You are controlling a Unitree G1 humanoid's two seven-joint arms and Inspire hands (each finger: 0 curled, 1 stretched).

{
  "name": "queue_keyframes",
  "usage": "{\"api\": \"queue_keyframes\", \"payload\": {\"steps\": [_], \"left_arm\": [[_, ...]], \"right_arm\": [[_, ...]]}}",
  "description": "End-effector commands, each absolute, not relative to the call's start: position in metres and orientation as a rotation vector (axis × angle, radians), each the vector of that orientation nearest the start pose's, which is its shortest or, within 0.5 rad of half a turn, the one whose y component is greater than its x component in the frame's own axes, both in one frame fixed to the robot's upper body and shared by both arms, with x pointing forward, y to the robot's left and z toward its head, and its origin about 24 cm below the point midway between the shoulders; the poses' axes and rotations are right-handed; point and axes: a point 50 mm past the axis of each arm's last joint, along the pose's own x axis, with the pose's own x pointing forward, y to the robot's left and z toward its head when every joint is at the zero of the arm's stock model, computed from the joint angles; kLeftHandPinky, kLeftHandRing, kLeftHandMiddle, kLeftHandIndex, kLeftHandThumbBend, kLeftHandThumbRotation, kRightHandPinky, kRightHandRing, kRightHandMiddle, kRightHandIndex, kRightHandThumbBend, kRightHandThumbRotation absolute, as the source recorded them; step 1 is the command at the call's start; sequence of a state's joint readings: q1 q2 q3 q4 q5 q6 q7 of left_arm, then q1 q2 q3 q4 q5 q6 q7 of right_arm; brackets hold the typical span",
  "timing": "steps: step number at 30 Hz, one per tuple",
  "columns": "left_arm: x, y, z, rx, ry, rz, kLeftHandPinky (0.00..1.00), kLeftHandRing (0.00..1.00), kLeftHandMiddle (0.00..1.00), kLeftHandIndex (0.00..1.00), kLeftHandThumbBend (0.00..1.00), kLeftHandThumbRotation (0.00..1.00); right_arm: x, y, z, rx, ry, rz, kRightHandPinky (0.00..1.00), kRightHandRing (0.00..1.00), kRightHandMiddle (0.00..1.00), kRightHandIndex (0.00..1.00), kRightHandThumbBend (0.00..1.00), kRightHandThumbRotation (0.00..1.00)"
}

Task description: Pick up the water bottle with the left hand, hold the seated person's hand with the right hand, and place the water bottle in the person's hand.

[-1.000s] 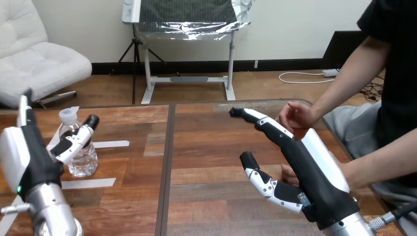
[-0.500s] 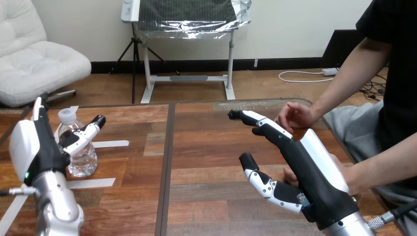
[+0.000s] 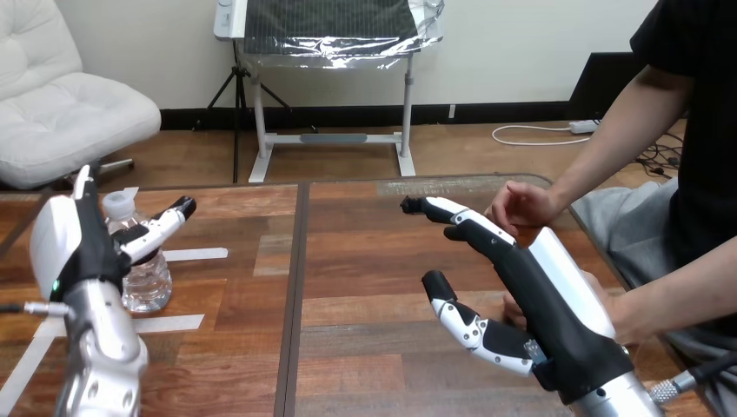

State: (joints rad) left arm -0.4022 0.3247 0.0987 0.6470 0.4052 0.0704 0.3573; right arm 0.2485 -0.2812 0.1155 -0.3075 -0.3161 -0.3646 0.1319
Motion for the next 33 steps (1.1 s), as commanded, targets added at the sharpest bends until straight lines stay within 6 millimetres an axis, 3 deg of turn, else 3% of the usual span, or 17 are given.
{"api": "queue_keyframes", "payload": {"steps": [1,33], "left_arm": [[0.338,0.26,0.065,0.758,0.127,0.454,0.79,0.88,0.91,0.93,0.91,0.49],[0.347,0.26,0.053,0.786,0.234,0.405,0.75,0.86,0.9,0.9,0.94,0.55]], "right_arm": [[0.206,-0.148,0.101,-0.596,-0.464,0.33,0.84,0.88,0.88,0.84,0.13,0.0],[0.207,-0.149,0.103,-0.649,-0.445,0.35,0.83,0.87,0.86,0.81,0.17,0.0]]}}
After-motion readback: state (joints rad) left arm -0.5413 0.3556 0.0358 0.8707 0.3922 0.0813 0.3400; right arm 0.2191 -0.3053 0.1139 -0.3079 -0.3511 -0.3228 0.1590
